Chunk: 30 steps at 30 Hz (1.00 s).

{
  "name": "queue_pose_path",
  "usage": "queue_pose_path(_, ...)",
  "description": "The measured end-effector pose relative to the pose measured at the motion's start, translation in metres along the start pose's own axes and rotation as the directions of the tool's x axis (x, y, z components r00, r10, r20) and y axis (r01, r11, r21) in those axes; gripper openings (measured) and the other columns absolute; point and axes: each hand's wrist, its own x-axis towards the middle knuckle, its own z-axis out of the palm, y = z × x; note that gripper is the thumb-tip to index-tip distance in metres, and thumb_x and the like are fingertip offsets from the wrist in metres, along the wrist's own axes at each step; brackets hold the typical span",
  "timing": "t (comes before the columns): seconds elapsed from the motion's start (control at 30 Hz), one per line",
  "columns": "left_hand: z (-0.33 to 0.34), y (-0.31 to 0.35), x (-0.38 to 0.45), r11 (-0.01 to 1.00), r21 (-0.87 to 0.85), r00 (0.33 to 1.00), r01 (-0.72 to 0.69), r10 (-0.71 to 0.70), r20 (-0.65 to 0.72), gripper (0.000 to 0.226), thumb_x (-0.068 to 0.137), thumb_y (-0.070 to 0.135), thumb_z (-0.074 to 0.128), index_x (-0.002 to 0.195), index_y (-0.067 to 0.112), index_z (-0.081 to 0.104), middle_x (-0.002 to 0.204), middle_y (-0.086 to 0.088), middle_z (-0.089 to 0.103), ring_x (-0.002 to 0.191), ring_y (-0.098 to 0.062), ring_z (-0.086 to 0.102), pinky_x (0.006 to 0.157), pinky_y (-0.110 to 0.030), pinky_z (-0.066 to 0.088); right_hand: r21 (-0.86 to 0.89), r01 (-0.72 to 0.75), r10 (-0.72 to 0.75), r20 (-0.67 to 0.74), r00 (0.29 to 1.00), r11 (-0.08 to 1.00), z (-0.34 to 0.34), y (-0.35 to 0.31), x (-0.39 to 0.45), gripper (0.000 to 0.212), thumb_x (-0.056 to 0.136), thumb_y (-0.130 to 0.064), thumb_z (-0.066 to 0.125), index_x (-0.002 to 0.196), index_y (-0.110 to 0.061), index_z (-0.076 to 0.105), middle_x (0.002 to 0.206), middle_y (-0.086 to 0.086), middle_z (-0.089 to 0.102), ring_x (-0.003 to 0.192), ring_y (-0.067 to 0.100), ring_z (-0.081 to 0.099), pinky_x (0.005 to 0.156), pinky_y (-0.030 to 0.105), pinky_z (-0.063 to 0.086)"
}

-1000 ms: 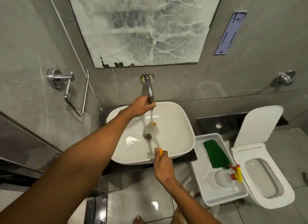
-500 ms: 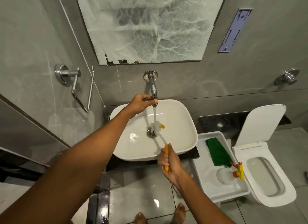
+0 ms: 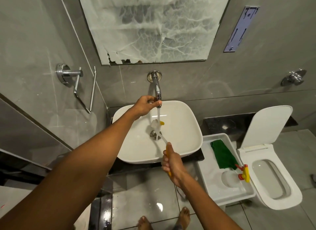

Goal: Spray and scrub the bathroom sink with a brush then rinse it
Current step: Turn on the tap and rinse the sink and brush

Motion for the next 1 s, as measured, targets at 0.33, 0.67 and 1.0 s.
queue_pose_path(0.33,0.002,-0.002,-0.001,0.999,-0.003,0.999,-0.034,0.034,-0.012,0.028,0.098,0.038,0.075,0.116,0.017,0.076,0.121,-0.007,0.079,0.119,-0.021,0.067,0.103,-0.035,0.049,-0.108,-0.002,-0.005,-0.061,0.998,0.994,0.005,-0.005,0.003,0.047,0.112,-0.05,0.044,0.077,-0.018,0.047,0.058,-0.004,0.031,0.047,0.01,0.031,0.039,0.021,0.031)
queue_pose_path(0.67,0.003,-0.002,0.002,0.999,0.033,1.0,-0.017,0.017,-0.016,0.037,0.096,0.043,0.076,0.12,0.014,0.074,0.126,-0.009,0.076,0.123,-0.025,0.068,0.113,-0.041,0.049,0.497,-0.3,0.213,0.225,0.951,0.815,-0.012,-0.013,0.008,0.053,0.112,-0.044,0.048,0.069,-0.013,0.047,0.049,-0.002,0.039,0.033,0.009,0.04,0.03,0.016,0.036)
queue_pose_path(1.0,0.024,-0.001,0.004,0.867,0.498,0.946,-0.018,0.176,-0.272,0.041,0.097,0.061,0.064,0.083,0.025,0.049,0.113,-0.004,0.066,0.119,-0.027,0.053,0.1,-0.048,0.026,-0.824,0.253,-0.506,-0.047,0.861,0.507,-0.003,0.001,0.007,0.061,0.112,-0.051,0.036,0.099,0.0,0.066,0.098,0.021,0.075,0.096,0.039,0.07,0.088,0.047,0.058)
